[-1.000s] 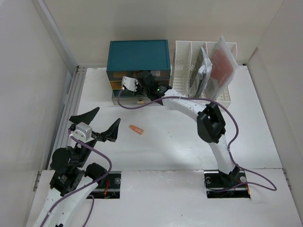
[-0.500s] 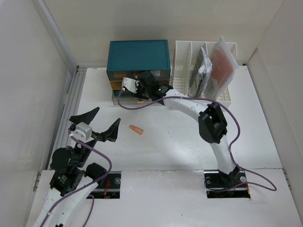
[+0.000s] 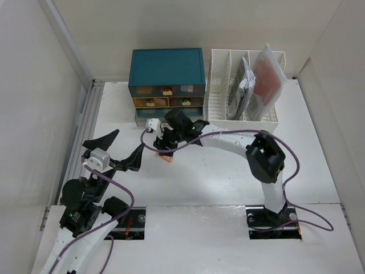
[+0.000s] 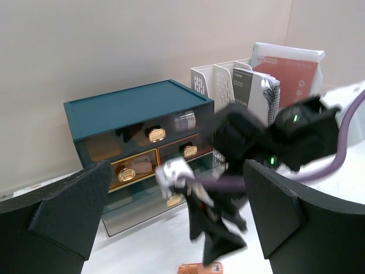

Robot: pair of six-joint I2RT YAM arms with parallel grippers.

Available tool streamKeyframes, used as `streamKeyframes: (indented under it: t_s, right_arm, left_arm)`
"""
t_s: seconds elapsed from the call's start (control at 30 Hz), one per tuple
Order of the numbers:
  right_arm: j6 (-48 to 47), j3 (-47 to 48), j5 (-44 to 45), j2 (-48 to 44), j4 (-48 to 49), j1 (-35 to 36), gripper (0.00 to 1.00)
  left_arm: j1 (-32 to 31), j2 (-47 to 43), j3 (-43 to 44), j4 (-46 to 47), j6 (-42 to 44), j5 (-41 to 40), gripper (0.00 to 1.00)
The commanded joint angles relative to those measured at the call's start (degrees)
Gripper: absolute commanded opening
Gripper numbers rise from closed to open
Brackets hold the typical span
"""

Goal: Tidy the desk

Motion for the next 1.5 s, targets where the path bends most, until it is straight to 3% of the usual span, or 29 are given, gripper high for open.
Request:
streamKeyframes:
  t_s: [0.0, 0.37, 1.07, 1.2, 1.33, 1.37, 1.47]
  right_arm:
    - [7.78, -1.91, -4.68, 1.82, 4.89, 1.08, 0.59]
    - [13.05, -3.04, 14.03, 5.24, 8.77, 2.75, 0.59]
    - [13.41, -3.66, 17.11, 8.33, 8.77, 3.79, 0.58]
    - [11.31, -4.28, 17.82, 8.94, 8.25, 4.94, 0.43]
    - [9.89, -4.28, 18.44, 9.47, 7.01, 5.47, 0.15]
    - [9.2, -4.28, 18.44, 9.47, 6.49, 5.47, 0.04]
    - [8.06, -2.53, 18.96, 9.47, 5.17, 5.47, 0.0]
  left_arm:
    - [-0.28, -1.05, -0.38, 2.6, 0.29, -0.5, 1.0]
    - [-0.28, -1.05, -0.38, 2.08, 0.29, -0.5, 1.0]
    - [-0.28, -1.58, -0.38, 2.08, 0.29, -0.5, 1.0]
    - [-0.28, -1.58, -0.38, 2.08, 0.29, -0.5, 1.0]
    - [-0.28, -2.1, -0.38, 2.08, 0.29, -1.03, 1.0]
    - [-0.28, -2.11, -0.38, 2.08, 0.29, -1.03, 1.0]
    - [-0.28, -2.11, -0.38, 2.08, 0.29, -1.03, 1.0]
